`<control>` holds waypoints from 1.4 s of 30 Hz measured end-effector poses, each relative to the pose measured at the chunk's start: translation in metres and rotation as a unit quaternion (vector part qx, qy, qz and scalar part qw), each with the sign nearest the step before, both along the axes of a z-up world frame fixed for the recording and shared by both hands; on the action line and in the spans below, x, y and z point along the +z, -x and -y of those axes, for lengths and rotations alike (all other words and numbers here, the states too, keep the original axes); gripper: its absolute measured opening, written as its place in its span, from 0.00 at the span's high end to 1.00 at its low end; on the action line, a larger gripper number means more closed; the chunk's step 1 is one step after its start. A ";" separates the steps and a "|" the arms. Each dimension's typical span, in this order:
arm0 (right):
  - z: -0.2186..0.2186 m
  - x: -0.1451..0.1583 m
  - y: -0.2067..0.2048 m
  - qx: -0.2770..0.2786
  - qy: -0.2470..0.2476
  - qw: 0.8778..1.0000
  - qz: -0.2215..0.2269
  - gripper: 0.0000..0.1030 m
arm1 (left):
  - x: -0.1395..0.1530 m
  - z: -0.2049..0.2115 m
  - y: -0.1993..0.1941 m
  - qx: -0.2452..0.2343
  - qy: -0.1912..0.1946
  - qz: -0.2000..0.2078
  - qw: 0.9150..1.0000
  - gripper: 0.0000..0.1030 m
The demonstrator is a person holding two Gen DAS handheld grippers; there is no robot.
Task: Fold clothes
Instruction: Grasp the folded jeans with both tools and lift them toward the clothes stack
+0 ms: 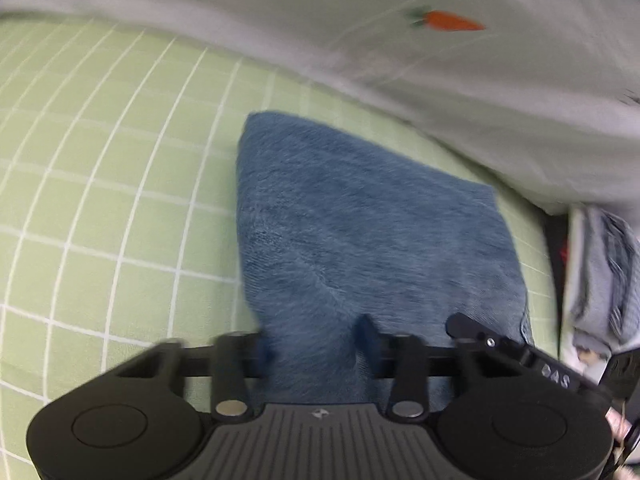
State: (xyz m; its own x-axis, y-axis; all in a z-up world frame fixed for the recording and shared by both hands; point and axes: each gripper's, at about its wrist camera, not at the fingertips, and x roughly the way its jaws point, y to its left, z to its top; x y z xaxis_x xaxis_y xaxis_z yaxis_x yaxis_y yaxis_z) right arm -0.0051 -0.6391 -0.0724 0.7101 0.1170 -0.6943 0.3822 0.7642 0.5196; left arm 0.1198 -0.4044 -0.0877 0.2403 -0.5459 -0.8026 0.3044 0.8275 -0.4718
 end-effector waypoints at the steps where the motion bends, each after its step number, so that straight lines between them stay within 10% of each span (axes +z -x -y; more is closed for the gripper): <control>1: -0.006 0.007 0.006 -0.005 0.005 1.000 0.001 0.70 | 0.007 -0.001 0.006 -0.005 0.006 0.011 1.000 0.73; 13: -0.060 0.065 0.122 -0.083 0.030 0.996 0.003 0.71 | 0.063 -0.027 0.124 -0.068 0.054 0.039 0.995 0.74; 22: -0.032 0.090 0.259 -0.198 0.033 0.979 0.019 0.72 | 0.090 0.062 0.218 -0.179 0.075 0.062 0.979 0.75; 34: 0.203 0.164 0.385 -0.176 0.136 0.967 0.124 0.72 | 0.145 0.288 0.329 -0.167 0.175 0.113 0.964 0.75; 42: 0.359 0.251 0.343 -0.130 0.238 0.937 0.220 0.71 | 0.227 0.419 0.288 -0.138 0.243 0.201 0.939 0.74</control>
